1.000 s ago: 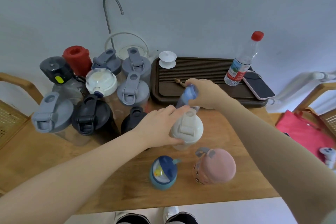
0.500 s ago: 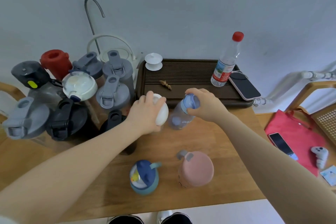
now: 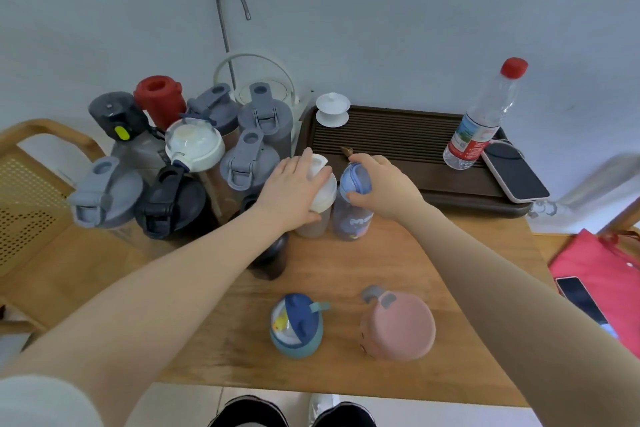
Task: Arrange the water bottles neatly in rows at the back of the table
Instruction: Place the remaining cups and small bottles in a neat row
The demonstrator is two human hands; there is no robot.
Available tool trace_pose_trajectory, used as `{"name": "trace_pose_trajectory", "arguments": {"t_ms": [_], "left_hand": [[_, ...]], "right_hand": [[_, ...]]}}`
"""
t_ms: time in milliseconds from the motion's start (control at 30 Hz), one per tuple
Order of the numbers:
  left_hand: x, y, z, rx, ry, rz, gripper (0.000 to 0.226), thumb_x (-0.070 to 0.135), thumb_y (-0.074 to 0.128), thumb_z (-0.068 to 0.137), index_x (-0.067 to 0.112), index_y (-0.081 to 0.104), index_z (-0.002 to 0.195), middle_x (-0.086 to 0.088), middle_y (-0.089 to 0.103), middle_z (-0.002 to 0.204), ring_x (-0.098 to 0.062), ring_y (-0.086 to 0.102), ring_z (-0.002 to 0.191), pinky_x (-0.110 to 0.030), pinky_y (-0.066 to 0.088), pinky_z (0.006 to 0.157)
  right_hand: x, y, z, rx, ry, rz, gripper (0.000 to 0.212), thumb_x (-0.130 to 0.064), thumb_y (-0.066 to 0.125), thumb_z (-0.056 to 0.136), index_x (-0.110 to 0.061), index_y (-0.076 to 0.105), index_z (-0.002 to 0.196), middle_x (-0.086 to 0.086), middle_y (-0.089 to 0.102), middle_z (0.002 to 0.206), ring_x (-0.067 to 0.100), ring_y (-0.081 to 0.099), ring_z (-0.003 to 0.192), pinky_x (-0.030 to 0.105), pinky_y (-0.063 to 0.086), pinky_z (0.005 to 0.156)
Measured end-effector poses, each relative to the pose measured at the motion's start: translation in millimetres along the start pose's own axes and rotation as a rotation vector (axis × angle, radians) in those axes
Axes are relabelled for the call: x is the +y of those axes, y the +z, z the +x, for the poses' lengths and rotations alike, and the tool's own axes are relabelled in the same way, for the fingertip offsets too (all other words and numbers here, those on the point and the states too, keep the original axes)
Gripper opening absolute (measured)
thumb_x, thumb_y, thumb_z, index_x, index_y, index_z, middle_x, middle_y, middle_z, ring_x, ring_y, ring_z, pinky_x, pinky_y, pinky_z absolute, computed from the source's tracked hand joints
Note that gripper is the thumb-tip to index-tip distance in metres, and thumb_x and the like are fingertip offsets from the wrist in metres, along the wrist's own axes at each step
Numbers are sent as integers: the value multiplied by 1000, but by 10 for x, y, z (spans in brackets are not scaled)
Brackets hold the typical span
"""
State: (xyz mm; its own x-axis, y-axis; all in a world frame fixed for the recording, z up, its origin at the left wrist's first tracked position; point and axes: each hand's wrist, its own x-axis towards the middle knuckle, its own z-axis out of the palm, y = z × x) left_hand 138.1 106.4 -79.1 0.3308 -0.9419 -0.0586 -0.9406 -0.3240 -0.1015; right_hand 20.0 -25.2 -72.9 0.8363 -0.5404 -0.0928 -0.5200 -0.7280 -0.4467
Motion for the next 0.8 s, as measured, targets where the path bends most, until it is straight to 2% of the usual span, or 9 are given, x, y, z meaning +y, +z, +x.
{"name": "trace_pose_trajectory", "arguments": {"t_ms": [133,200,300,367,433,533,600,700,800], "left_hand": [[-39,-65,-241,47,97,-173,74,40,58,83,20,20,143,-17,4,155,-32,5,142,-41,11,115],[-75,-112,-440,97,182,-235,64,39,56,82,16,33,138,-16,21,151,-32,17,139,-44,22,111],[-162,-146,-792,106,273,-336,59,48,42,78,13,48,126,-13,48,133,-30,44,121,-47,44,95],[-192,-107,-1049,19,307,-457,64,56,39,77,18,46,129,-4,49,132,-22,48,117,-39,42,97],[-166,-12,-1286,-75,348,-531,68,59,51,75,23,42,132,2,45,135,-16,46,119,-31,37,99],[-24,187,-1523,-76,401,-472,82,54,70,68,23,35,136,3,38,141,-17,39,125,-29,33,101],[67,278,-1591,-115,331,-485,89,51,72,67,27,26,139,3,33,143,-21,40,125,-34,39,97],[139,345,-1609,-175,204,-576,82,39,71,72,32,22,137,0,41,136,-26,51,115,-37,46,87],[192,344,-1613,-171,168,-639,74,31,71,74,30,28,133,-3,46,132,-28,52,113,-36,44,86]], "right_hand": [[-56,22,-116,6,17,51,79,-33,67,79,-21,25,144,11,34,147,32,39,130,43,41,100],[-126,-18,-254,59,-10,156,81,-33,71,77,-19,27,144,9,31,149,30,31,136,42,34,108],[-267,-135,-594,147,-40,242,66,-29,70,79,-16,40,136,7,44,140,23,41,129,30,34,103],[-341,-193,-919,97,-40,178,56,-31,68,81,-17,47,131,4,50,134,17,46,123,20,34,94],[-377,-160,-1276,-19,-15,102,58,-35,68,79,-19,48,131,1,50,134,14,45,121,16,30,89],[-385,68,-1745,-186,108,-27,80,-48,71,70,-28,35,138,-1,38,144,20,39,128,33,35,103],[-375,244,-1927,-185,186,-147,90,-52,70,68,-32,23,142,-2,27,150,26,30,134,46,36,107],[-356,391,-1992,-50,251,-204,80,-40,66,77,-31,21,143,2,28,148,32,30,131,48,42,99],[-358,446,-1875,74,294,-155,74,-39,66,78,-30,28,141,5,36,140,31,37,123,45,46,89]]}}
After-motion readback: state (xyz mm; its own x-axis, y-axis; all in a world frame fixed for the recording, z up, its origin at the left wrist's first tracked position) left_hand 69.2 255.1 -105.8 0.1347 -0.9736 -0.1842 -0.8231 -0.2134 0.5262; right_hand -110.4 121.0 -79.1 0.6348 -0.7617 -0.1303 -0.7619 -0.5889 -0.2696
